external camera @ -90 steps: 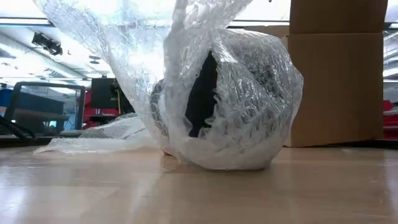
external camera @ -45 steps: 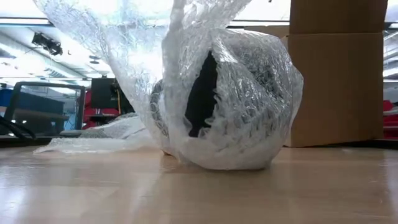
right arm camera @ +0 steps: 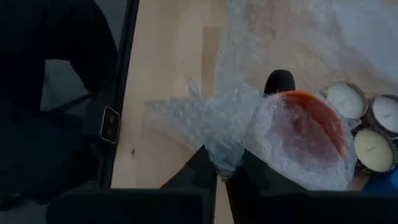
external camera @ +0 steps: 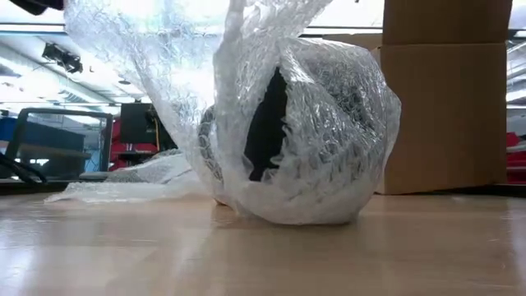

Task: Wrap mug
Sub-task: Wrap the black mug with the transparent bubble wrap

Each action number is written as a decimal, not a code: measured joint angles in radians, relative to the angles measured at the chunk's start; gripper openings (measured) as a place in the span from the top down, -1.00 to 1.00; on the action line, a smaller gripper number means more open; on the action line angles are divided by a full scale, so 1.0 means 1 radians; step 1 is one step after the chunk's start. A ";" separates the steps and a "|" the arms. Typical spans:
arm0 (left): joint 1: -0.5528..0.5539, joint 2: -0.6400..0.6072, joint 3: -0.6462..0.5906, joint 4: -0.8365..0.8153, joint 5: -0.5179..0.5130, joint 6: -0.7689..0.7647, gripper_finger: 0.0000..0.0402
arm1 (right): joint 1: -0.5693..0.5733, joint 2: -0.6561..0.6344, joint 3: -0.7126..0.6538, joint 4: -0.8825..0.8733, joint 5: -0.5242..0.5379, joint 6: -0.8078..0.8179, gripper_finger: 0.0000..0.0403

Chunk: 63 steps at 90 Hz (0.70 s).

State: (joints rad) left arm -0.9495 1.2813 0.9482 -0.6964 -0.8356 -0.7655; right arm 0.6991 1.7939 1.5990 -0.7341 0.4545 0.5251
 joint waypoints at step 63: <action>0.097 0.000 0.000 0.119 0.028 0.237 0.80 | 0.000 0.000 0.000 0.000 0.000 0.004 1.00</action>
State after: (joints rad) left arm -0.8529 1.2816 0.9482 -0.5777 -0.8073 -0.5285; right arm 0.6991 1.7939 1.5990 -0.7341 0.4549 0.5293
